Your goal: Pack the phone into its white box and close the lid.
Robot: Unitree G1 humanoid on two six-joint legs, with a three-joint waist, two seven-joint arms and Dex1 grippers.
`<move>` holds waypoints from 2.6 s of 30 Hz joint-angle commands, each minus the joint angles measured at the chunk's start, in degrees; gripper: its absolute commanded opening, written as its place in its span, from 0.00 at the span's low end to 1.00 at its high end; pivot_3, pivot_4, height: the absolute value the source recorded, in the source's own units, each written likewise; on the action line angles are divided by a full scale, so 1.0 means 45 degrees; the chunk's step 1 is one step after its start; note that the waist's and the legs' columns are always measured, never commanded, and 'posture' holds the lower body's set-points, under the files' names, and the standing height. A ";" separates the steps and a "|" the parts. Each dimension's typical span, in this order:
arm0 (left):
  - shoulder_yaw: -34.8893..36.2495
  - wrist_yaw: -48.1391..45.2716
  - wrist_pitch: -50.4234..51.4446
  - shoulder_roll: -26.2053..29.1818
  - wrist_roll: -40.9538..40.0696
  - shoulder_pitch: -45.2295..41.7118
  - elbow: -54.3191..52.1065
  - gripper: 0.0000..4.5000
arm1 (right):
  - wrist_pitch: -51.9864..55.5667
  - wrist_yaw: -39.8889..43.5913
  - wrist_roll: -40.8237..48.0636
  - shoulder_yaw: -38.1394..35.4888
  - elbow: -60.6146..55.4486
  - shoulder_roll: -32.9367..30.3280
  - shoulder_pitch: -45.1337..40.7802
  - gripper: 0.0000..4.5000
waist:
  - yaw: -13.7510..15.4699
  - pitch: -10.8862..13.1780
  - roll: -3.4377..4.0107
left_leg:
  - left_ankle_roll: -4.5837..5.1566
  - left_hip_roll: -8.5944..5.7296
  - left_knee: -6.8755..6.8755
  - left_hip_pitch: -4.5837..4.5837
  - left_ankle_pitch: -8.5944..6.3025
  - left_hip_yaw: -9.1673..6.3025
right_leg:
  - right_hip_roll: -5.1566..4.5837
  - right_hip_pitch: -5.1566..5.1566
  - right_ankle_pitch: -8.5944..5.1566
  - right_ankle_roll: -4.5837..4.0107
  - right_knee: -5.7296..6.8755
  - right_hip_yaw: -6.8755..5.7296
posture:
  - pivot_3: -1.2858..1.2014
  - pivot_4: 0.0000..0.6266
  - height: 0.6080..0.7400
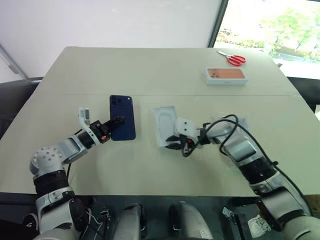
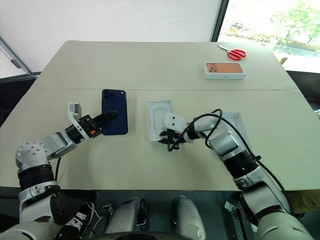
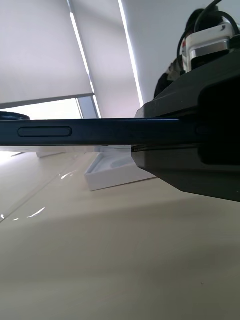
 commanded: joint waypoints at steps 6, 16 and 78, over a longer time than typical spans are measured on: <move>0.0304 -0.0042 -0.0800 0.0918 -0.0179 -0.0763 0.0534 0.00 | 0.1197 -0.2331 -0.1339 0.0698 0.0084 0.2097 -0.0657 0.21 | 0.0001 0.0001 -0.0002 | -0.0003 0.0001 0.0009 -0.0001 0.0002 -0.0001 | 0.0000 -0.0001 0.0000 0.0000 0.0011 -0.0006 | 0.52 0.24 1.00; 0.0085 -0.0216 -0.1176 0.1345 -0.0236 -0.1146 0.1195 0.00 | 0.2723 -0.2641 -0.0957 0.0549 -0.0680 0.2892 -0.0930 0.42 | -0.0023 -0.0001 -0.0005 | -0.0008 0.0004 0.0012 0.0000 0.0000 -0.0009 | 0.0000 -0.0003 0.0001 -0.0004 0.0021 -0.0006 | 0.52 0.24 1.00; -0.2829 0.0599 0.0539 -0.0388 0.1588 -0.3360 0.0184 0.99 | -0.0123 -0.1612 0.3170 -0.3943 0.0782 0.0332 0.0113 0.54 | 0.0046 0.0014 -0.0020 | 0.0040 0.0027 0.0154 -0.0047 0.0015 -0.0001 | 0.0015 0.0007 0.0000 0.0021 0.0102 -0.0062 | 0.52 0.24 1.00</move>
